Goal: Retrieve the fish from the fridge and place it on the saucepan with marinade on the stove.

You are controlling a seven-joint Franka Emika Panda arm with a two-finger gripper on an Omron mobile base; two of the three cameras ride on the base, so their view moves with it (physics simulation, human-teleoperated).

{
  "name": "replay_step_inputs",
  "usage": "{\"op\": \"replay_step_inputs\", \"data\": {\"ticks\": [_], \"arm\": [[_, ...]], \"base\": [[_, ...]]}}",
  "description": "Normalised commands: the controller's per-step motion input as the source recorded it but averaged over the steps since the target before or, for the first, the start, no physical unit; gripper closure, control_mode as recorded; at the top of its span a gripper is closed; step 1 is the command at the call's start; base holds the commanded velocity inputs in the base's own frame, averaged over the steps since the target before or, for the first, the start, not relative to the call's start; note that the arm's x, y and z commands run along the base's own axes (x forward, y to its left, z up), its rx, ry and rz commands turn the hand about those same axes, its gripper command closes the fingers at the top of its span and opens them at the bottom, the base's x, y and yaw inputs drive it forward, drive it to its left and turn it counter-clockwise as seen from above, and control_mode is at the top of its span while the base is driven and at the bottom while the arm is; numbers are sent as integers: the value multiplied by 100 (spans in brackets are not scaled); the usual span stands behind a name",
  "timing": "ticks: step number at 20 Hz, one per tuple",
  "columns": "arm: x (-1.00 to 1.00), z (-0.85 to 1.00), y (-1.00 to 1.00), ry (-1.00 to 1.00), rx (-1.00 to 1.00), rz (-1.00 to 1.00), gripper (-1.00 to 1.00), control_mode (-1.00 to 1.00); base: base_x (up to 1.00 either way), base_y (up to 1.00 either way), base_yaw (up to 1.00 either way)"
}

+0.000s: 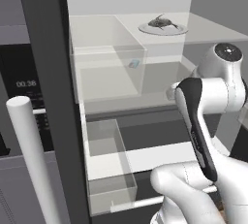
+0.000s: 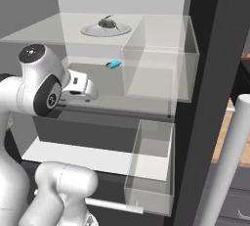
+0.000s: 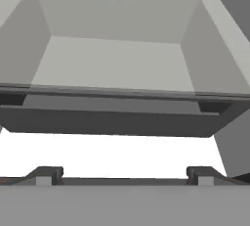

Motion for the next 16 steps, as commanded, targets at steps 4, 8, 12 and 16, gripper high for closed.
{"op": "replay_step_inputs", "data": {"ticks": [4,8,12,16], "arm": [[-27,84,0,-12,12,-4,-100,-100],[-33,97,6,-14,13,-10,-100,-100],[-18,62,3,-9,6,-10,-100,-100],[-4,21,0,-10,0,-8,-100,-100]], "base": [[0,0,0],[0,0,0],[0,0,0],[0,0,0]]}}
